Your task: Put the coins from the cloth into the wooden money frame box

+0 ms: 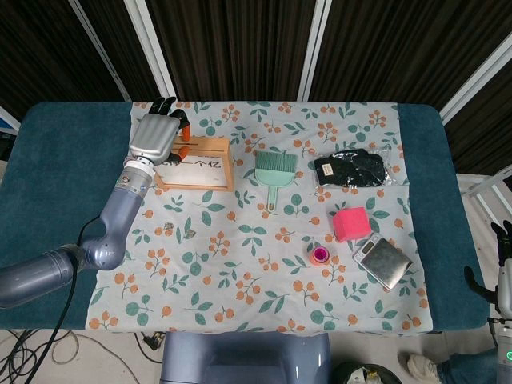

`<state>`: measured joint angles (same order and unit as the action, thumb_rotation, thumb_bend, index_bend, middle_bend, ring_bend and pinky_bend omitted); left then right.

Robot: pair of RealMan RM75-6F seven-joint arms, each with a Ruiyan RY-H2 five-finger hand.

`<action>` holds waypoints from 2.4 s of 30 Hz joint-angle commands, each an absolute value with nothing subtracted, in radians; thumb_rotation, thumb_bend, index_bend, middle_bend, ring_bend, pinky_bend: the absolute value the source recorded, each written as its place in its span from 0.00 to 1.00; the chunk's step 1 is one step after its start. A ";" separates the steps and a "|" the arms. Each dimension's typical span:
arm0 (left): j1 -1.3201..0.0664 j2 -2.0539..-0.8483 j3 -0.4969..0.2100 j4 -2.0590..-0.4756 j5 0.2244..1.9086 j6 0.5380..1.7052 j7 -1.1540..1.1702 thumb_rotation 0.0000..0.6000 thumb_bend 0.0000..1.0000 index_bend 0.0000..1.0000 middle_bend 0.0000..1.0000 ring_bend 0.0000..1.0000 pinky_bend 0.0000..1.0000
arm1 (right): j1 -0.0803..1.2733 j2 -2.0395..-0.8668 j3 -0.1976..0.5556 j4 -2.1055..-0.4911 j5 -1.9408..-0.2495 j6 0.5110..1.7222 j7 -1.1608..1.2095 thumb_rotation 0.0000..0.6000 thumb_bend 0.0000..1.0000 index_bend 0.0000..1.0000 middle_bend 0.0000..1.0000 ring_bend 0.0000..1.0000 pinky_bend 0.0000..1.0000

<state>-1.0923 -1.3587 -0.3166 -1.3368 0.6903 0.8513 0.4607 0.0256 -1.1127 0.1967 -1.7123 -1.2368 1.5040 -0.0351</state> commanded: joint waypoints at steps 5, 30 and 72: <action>-1.098 -1.355 -0.311 -1.340 0.688 0.855 0.468 1.00 0.28 0.51 0.25 0.00 0.03 | 0.025 -1.112 0.197 -1.711 -1.235 1.504 -0.035 1.00 0.39 0.12 0.03 0.00 0.00; -0.570 -1.130 -0.079 -1.678 1.489 1.469 -0.023 1.00 0.28 0.52 0.26 0.00 0.04 | 0.028 -1.118 0.201 -1.708 -1.229 1.504 -0.042 1.00 0.39 0.12 0.03 0.00 0.00; -0.598 -1.701 0.021 -0.946 1.634 1.225 -0.078 1.00 0.32 0.40 0.17 0.00 0.03 | 0.022 -1.111 0.209 -1.717 -1.211 1.508 -0.035 1.00 0.39 0.12 0.03 0.00 0.00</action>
